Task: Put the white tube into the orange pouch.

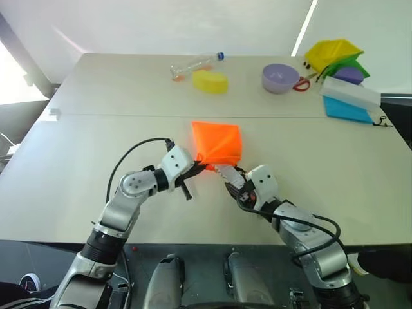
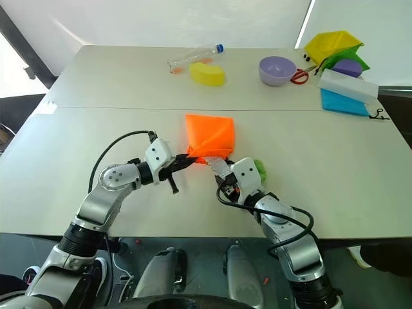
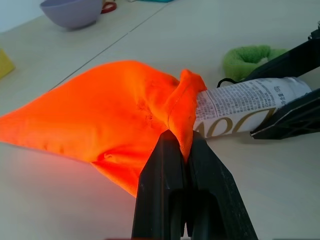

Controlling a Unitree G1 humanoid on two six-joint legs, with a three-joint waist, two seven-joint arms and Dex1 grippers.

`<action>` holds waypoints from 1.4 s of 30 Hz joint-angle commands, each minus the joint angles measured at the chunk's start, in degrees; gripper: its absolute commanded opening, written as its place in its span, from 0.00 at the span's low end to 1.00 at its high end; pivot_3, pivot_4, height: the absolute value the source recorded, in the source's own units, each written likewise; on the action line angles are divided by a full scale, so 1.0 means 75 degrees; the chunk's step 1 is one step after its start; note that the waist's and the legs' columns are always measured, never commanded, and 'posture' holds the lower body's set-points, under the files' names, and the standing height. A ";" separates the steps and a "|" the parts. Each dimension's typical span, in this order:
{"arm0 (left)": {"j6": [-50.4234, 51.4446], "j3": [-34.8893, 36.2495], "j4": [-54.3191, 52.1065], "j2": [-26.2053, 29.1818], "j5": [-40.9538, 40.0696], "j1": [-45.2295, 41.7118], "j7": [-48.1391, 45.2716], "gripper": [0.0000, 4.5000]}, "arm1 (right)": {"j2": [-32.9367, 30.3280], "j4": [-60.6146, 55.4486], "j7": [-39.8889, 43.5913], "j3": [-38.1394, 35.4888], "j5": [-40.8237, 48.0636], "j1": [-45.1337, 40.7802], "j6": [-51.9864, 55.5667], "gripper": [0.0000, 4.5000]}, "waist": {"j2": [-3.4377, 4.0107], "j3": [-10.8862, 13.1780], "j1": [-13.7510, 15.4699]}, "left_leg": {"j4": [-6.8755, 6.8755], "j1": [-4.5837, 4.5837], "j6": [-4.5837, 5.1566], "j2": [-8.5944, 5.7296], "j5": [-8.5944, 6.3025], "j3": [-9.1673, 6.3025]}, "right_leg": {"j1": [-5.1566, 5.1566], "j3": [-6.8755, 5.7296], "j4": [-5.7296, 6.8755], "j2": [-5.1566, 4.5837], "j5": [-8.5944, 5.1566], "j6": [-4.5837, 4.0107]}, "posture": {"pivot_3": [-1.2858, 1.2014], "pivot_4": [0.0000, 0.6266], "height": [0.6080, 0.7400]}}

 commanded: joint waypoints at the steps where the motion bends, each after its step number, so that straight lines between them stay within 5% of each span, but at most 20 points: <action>1: -0.0007 0.0033 -0.0380 0.0023 -0.0107 0.0037 -0.0020 0.00 | -0.0052 -0.0363 0.0070 -0.0183 0.0080 -0.0082 0.0007 0.41 | 0.0000 0.0000 0.0003 | 0.0000 0.0000 0.0000 0.0000 0.0000 -0.0001 | 0.0000 0.0000 0.0000 0.0000 0.0000 0.0000 | 0.52 0.24 1.00; 12: -0.0206 0.0077 -0.0273 0.0000 -0.0044 0.0029 0.0111 0.00 | 0.0085 -0.0995 0.0516 -0.0974 0.1203 0.0522 0.0146 0.41 | 0.0000 0.0000 -0.0007 | -0.0001 -0.0001 0.0000 0.0001 0.0000 -0.0002 | -0.0001 -0.0001 -0.0001 0.0000 -0.0001 0.0001 | 0.52 0.24 1.00; 42: -0.0085 0.0045 -0.0296 -0.0337 -0.0151 0.0046 0.0193 0.00 | 0.1017 0.1173 -0.0657 0.0301 -0.0532 -0.1438 -0.0393 0.41 | 0.0001 0.0000 -0.0017 | -0.0005 -0.0014 0.0000 0.0001 0.0000 0.0000 | -0.0016 -0.0001 -0.0005 -0.0005 0.0001 -0.0001 | 0.52 0.24 1.00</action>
